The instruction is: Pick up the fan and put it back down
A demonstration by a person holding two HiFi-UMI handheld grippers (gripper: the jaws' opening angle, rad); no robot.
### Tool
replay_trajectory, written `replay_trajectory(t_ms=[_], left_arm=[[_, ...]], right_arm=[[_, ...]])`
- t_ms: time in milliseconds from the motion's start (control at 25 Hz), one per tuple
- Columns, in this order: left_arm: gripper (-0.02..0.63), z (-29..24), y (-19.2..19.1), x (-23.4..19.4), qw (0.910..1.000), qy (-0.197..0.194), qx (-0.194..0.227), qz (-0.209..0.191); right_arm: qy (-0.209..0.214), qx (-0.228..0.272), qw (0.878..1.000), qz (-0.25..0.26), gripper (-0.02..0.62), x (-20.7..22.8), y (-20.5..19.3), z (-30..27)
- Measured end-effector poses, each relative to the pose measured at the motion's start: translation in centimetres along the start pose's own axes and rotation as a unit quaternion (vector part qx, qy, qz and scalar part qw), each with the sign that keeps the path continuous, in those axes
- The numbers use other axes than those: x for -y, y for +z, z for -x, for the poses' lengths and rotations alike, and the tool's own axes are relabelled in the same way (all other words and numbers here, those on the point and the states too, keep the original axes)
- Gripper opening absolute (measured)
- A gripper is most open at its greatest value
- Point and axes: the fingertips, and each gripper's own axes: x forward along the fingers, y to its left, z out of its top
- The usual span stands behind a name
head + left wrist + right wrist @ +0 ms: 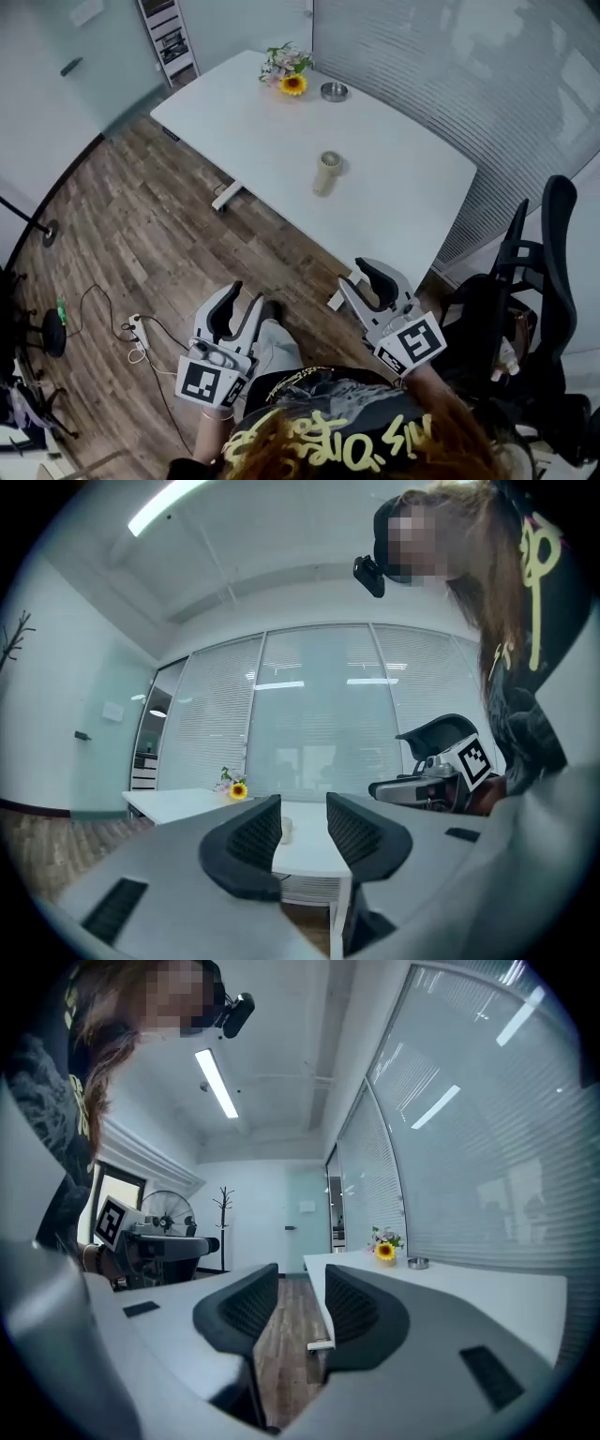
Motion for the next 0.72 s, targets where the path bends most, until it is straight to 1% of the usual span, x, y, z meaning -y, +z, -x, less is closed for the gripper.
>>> replay_trajectory(t_ms=[120, 240, 320, 520, 720], left_arm=[[0.140, -3.1, -0.2, -2.2, 0.9993, -0.037, -0.002, 0.001], [0.138, -6.4, -1.0, -4.8, 0.9972, -0.070, -0.023, -0.003], [0.138, -8.3, -1.0, -6.7, 0.9951, -0.091, -0.039, -0.003], [0.138, -12.9, -0.4, -10.9, 0.9899, -0.132, -0.052, 0.002], [0.138, -16.1, -0.6, -14.4, 0.9836, -0.169, -0.062, 0.000]], right_arm=[[-0.029, -0.003, 1.000, 0.000, 0.140, 1.8, 0.2, -2.6], [-0.051, 0.000, 0.999, -0.015, 0.140, 3.6, 0.5, -5.4], [-0.065, -0.005, 0.998, -0.015, 0.140, 4.6, 1.2, -7.4], [-0.111, -0.012, 0.994, -0.018, 0.140, 7.4, 1.6, -11.8], [-0.145, -0.008, 0.989, -0.017, 0.140, 8.8, 1.9, -15.6]])
